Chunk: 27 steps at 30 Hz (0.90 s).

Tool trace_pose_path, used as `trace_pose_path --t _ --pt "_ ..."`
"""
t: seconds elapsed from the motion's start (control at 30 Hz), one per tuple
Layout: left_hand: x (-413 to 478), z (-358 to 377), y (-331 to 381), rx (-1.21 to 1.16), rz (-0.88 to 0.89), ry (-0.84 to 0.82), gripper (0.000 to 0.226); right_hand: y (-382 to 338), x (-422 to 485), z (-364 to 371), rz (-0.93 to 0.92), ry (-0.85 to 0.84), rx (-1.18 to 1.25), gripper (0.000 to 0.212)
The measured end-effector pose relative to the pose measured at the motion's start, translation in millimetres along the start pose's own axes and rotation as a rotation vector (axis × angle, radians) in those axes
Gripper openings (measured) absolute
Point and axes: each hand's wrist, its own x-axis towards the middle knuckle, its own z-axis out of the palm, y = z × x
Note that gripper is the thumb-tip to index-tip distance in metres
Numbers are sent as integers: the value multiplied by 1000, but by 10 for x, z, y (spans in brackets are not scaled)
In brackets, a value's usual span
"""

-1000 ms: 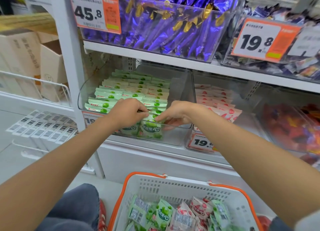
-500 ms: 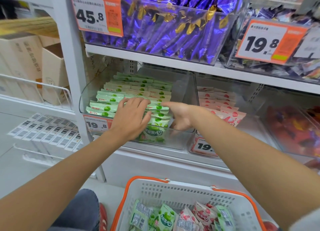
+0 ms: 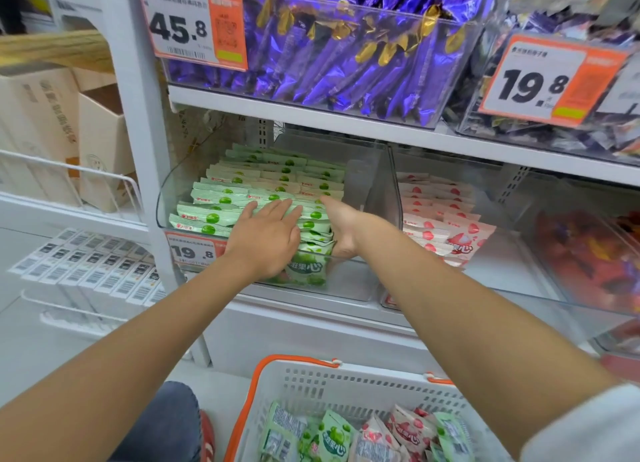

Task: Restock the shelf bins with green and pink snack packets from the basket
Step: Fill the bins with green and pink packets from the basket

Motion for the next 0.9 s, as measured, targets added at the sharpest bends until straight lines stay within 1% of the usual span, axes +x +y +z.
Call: trace_pose_path --t 0.03,0.1,0.13,0.17,0.2,0.23,0.27,0.3,0.33,0.37,0.4,0.43,0.47,0.5,0.57,0.63,0.7,0.77,0.8,0.83,0.9 --pt "14 -7 -8 3 -5 -17 54 10 18 9 -26 33 9 66" --pt "18 -14 -1 -34 -11 -20 54 39 -8 30 -62 38 36 63" --pt "2 -16 5 -92 -14 23 52 67 -31 34 -120 84 -14 61" --pt "-34 -22 20 -187 -26 110 49 102 -132 54 -206 178 -139 59" --pt "-83 -43 47 -290 -49 228 43 151 -210 50 -316 319 -306 55" --pt "-145 -75 85 -372 -78 351 35 223 -310 41 -474 477 -450 46" --pt "-223 -117 140 -412 -105 451 27 304 -452 33 -647 590 -578 35" --pt "-315 -161 211 -419 -128 523 20 400 -592 24 -805 642 -648 25" --pt "-414 -187 286 -423 -149 560 16 520 -727 13 -947 658 -700 18" --pt "-521 -207 373 -450 -180 548 14 646 -807 -15 -1031 658 -751 15" --pt "-632 -199 465 -494 -218 491 15 798 -867 -59 -1076 643 -818 12" --pt "-724 -131 542 -537 -260 389 17 968 -892 -117 -1071 617 -900 11" --pt "-807 -27 606 -566 -295 253 21 1154 -915 -174 -1018 580 -971 11" --pt "-886 103 667 -580 -329 91 26 1358 -900 -245 -917 535 -1010 11" --pt "-1021 454 755 -556 -347 -213 32 1825 -773 -430 -652 420 -1029 15" --pt "-1162 785 870 -457 -322 -452 25 2350 -593 -624 -428 292 -1033 18" --pt "-1276 1087 990 -374 -298 -594 16 2857 -444 -832 -281 205 -1022 21" --pt "-1334 1339 1099 -353 -236 -691 18 3294 -287 -1020 -169 173 -1012 20" --pt "-1350 1449 1136 -345 -220 -725 15 3465 -202 -1084 -122 174 -1007 20" --pt "-1359 1536 1173 -339 -227 -756 15 3601 -96 -1123 -84 179 -997 20" --pt "-1387 1742 1188 -346 -287 -785 24 3746 97 -1112 -62 166 -936 25"
